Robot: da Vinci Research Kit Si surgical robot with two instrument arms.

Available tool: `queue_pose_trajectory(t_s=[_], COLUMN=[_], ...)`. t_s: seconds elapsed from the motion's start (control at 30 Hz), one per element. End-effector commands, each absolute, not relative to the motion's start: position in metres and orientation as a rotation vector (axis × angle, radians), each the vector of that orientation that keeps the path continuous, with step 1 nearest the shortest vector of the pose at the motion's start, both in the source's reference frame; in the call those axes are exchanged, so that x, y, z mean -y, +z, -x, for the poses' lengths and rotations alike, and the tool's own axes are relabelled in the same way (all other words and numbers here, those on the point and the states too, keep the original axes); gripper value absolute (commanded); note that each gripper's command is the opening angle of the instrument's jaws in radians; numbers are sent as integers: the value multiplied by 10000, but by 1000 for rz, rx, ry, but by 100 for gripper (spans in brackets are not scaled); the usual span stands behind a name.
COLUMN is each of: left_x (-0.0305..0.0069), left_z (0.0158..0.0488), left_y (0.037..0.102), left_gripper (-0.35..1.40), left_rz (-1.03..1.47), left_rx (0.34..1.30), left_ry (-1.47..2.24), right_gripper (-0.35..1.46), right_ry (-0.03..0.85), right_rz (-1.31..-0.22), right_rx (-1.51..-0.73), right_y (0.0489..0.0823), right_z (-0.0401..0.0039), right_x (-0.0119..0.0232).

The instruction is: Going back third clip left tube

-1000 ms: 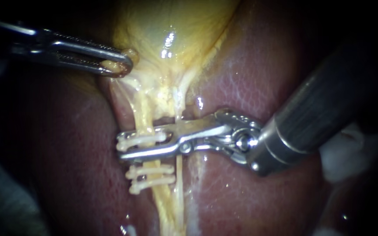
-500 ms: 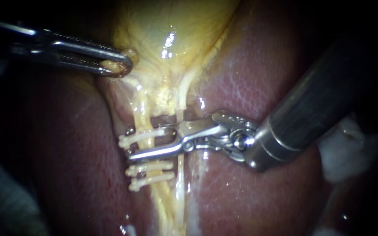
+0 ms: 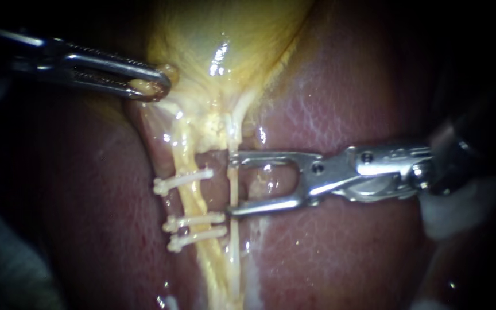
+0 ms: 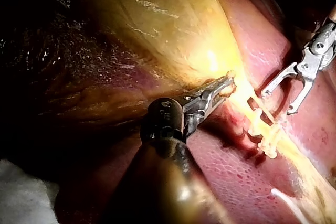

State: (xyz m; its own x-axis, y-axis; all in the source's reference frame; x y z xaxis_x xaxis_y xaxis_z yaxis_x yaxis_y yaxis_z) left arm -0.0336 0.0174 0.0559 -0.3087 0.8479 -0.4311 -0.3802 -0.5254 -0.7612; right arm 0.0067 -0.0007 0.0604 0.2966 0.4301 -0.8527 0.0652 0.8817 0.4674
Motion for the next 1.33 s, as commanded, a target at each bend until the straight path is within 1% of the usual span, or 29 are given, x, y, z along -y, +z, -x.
queue_pose_trajectory(t_s=[0.03,0.27,0.6,0.7,0.93,1.33], left_x=[-174,-174,-175,-173,-163,-166], left_z=[336,335,342,350,370,368], left_y=[559,559,576,588,619,616], left_gripper=[-35,-35,-35,-35,-35,-35], left_rz=[1081,1081,1082,1082,1094,1097], left_rx=[690,691,681,667,686,688], left_ry=[1923,1923,1926,1928,1938,1943], right_gripper=[50,50,50,50,50,50], right_ry=[249,196,173,173,166,153], right_rz=[-452,-385,-376,-377,-376,-395], right_rx=[-1248,-1179,-1183,-1184,-1186,-1195], right_y=[599,577,571,571,571,571], right_z=[-61,-30,-19,-18,-18,-20], right_x=[6,-9,-12,-12,-11,-10])
